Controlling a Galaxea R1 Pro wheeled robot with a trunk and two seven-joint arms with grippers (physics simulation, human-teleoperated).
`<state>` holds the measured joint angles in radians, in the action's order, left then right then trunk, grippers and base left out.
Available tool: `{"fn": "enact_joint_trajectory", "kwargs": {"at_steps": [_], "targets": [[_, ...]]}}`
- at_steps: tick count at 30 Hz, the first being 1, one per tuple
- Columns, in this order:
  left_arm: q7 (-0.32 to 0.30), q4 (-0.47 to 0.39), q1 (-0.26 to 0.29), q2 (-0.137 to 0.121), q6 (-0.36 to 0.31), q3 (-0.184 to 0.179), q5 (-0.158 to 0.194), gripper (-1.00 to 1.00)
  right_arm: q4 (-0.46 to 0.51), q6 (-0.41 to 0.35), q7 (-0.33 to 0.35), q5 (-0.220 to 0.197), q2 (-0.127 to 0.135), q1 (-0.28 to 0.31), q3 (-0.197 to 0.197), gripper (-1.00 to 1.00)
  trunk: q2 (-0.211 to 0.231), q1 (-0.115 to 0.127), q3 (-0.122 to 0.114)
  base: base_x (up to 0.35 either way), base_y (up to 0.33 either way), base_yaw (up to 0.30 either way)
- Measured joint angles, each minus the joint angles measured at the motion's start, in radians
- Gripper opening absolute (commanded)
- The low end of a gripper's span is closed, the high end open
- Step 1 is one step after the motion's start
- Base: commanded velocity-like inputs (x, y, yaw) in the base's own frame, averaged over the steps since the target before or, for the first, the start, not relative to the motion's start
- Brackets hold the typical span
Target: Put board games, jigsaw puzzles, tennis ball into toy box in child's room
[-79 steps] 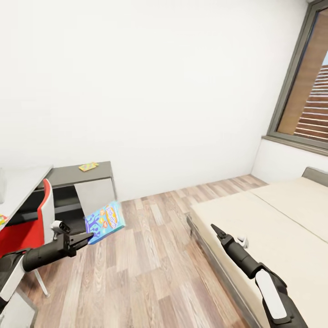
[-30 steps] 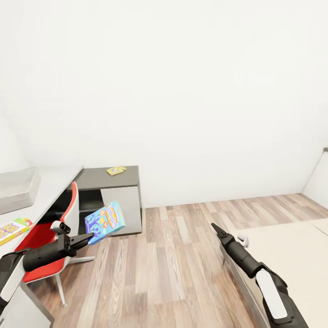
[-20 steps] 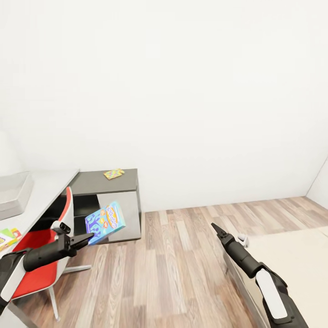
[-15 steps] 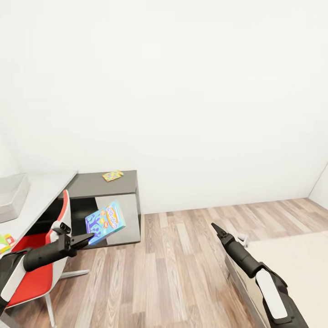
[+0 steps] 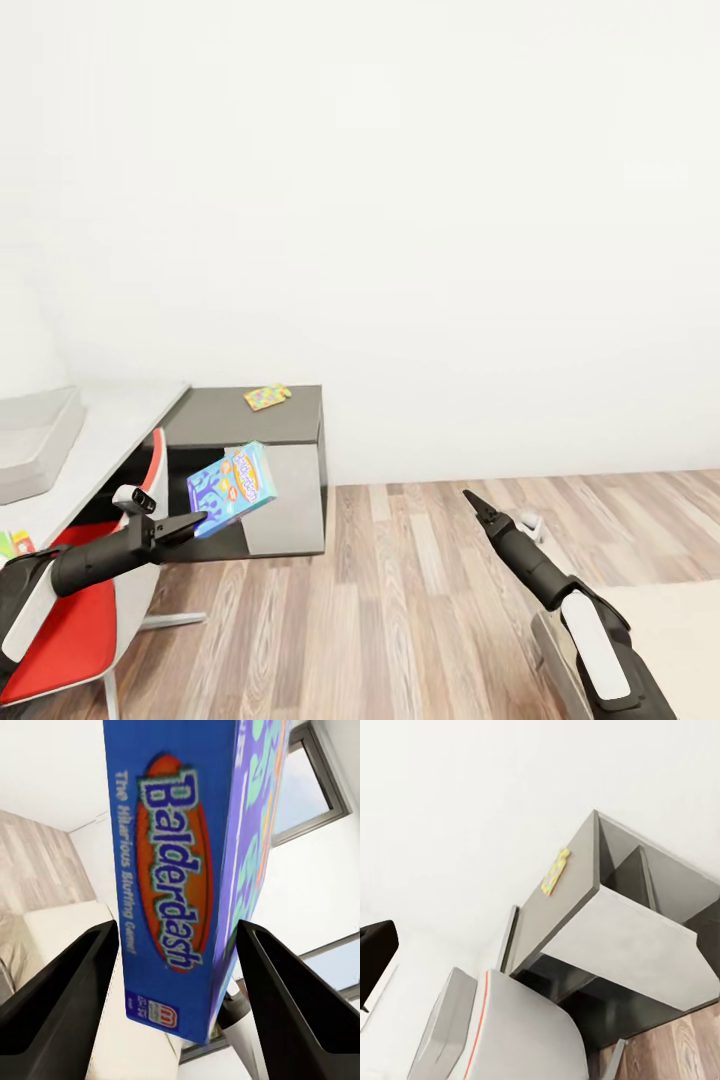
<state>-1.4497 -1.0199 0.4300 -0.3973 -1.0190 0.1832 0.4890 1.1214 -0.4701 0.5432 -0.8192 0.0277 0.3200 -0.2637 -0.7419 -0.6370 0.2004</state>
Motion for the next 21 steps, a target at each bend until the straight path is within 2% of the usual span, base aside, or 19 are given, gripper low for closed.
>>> {"fn": "enact_joint_trajectory", "kwargs": {"at_steps": [7,21], "targets": [[0.0,0.0,0.0,0.0,0.0,-0.003,0.0,-1.0,0.0,0.0,0.001,0.0,0.0,0.0,-0.001,1.0,0.0,0.0,-0.006,0.287,-0.158,0.222],[0.0,0.0,0.0,0.0,0.001,-0.003,0.0,-1.0,0.003,0.0,0.003,-0.001,0.0,0.0,0.0,1.0,0.0,0.0,-0.007,0.237,-0.153,0.019]]}}
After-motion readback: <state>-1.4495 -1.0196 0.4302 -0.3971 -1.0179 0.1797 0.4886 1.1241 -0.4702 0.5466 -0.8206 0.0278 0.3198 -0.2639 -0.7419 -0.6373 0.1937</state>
